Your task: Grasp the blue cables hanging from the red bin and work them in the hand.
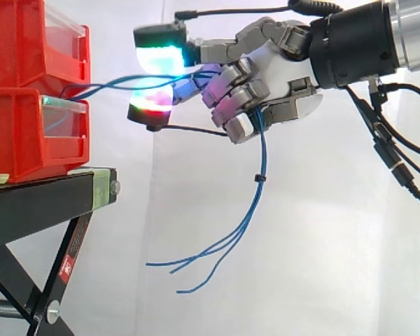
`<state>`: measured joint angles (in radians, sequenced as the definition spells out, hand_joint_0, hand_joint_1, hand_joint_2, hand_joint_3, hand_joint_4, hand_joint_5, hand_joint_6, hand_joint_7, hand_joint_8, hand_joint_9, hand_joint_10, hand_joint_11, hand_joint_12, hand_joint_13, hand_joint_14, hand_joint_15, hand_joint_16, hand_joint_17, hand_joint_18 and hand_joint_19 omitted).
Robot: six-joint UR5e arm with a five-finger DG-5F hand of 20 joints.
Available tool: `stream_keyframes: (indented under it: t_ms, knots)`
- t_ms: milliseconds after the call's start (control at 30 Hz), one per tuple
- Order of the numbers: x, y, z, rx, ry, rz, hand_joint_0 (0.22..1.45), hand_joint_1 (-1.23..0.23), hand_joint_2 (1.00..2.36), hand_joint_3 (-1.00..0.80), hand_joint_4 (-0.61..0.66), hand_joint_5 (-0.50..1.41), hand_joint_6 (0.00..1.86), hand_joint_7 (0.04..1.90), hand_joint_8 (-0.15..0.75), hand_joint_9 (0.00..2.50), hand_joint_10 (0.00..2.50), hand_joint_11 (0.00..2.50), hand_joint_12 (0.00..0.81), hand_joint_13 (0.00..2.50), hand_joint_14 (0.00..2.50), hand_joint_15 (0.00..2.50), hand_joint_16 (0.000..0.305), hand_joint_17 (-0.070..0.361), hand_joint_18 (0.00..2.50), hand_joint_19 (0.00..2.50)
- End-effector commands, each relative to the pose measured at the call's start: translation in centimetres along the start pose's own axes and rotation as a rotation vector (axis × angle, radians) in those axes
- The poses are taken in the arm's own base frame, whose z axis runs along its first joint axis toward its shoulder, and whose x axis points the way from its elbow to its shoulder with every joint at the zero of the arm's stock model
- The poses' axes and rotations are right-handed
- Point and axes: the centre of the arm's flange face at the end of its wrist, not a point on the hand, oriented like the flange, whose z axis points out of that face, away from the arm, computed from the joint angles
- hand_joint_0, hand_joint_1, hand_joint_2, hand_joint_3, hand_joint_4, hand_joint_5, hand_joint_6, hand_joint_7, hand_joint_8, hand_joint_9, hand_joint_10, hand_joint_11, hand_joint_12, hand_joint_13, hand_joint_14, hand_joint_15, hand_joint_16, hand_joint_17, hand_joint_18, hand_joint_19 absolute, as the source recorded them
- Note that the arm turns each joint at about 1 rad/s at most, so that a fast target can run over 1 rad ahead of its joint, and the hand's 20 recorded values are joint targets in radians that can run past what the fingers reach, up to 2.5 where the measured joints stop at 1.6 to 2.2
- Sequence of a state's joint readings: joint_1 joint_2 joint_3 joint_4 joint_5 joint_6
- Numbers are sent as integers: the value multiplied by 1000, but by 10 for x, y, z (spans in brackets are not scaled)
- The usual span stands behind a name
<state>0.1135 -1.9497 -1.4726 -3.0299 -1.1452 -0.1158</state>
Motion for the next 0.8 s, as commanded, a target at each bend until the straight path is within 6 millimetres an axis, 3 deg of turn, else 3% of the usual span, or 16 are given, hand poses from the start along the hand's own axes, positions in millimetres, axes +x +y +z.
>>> stream_keyframes:
  t_ms: [0, 267, 433, 633, 767]
  knots:
    - [0, 0, 0, 0, 1, -1, 857, -595, 1010, -776, 188, 110, 458, 1244, 649, 1839, 2500, 2500, 730, 2101, 2500, 2003, 210, 158, 2500, 590]
    - [0, -1, -1, 7, 0, -4, 825, -631, 1007, -828, 197, 98, 455, 1243, 649, 1839, 2500, 2500, 730, 2101, 2500, 2003, 210, 158, 2500, 590]
    - [-1, -2, -1, 11, -1, -6, 899, -670, 1016, -576, 193, 82, 489, 1233, 649, 1839, 2500, 2500, 730, 2101, 2500, 2003, 210, 158, 2500, 590]
    - [0, -2, -1, 11, 0, -6, 908, -689, 1016, -592, 188, 56, 538, 1211, 649, 1839, 2500, 2500, 730, 2101, 2500, 2003, 210, 158, 2500, 590]
    - [0, -1, -1, 10, 0, -5, 948, -688, 1019, -434, 187, 46, 585, 1180, 649, 1839, 2500, 2500, 730, 2101, 2500, 2003, 210, 158, 2500, 590]
